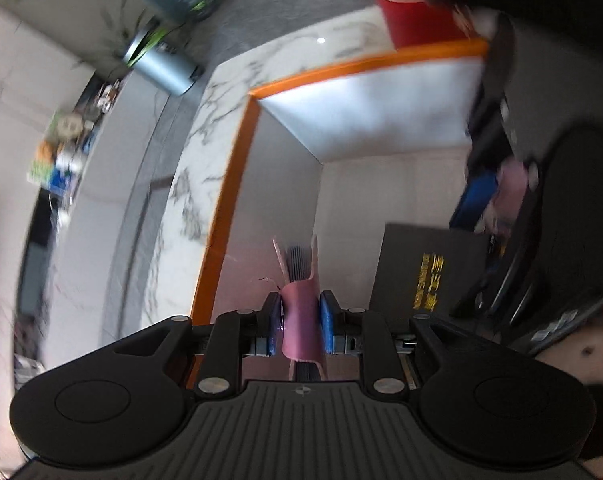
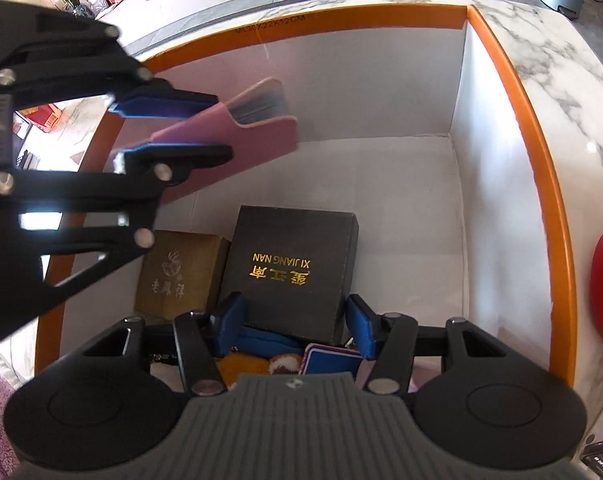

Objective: Organize objects
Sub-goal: 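Open the right gripper to release the black box while the left lowers the wallet inside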

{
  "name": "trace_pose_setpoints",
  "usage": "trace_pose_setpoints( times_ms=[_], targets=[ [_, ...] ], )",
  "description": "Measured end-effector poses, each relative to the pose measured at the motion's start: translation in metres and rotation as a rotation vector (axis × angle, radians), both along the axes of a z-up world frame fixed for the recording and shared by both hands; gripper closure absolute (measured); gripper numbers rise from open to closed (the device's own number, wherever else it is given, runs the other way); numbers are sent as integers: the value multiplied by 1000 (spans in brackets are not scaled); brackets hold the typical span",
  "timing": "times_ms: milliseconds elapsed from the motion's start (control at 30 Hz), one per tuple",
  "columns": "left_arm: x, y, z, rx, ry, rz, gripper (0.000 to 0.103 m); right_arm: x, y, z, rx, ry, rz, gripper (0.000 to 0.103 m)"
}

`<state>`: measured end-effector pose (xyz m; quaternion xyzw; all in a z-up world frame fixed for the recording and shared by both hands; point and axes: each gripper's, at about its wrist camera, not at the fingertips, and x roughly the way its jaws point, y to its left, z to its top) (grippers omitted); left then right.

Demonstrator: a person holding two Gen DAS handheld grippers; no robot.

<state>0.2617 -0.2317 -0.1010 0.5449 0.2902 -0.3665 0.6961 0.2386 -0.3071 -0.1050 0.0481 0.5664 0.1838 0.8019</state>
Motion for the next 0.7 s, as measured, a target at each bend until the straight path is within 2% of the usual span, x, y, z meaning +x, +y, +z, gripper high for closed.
trace_pose_setpoints(
  times_ms=[133, 233, 400, 533, 600, 700],
  targets=[
    [-2, 7, -21, 58, -49, -58, 78, -2, -1, -1, 6, 2, -2, 46],
    [-2, 11, -27, 42, -46, -56, 77, -4, -1, -1, 10, 4, -2, 47],
    [6, 9, -19, 1, 75, 30, 70, -2, -1, -2, 9, 7, -10, 47],
    [10, 15, -11, -45, 141, 94, 69, -6, 4, 2, -19, -12, -1, 47],
    [12, 18, -4, -73, 184, 123, 63, -8, 6, 4, -33, -23, 6, 47],
    [11, 25, 5, -114, 202, 162, 62, -11, 9, 8, -48, -43, 5, 47]
  ],
)
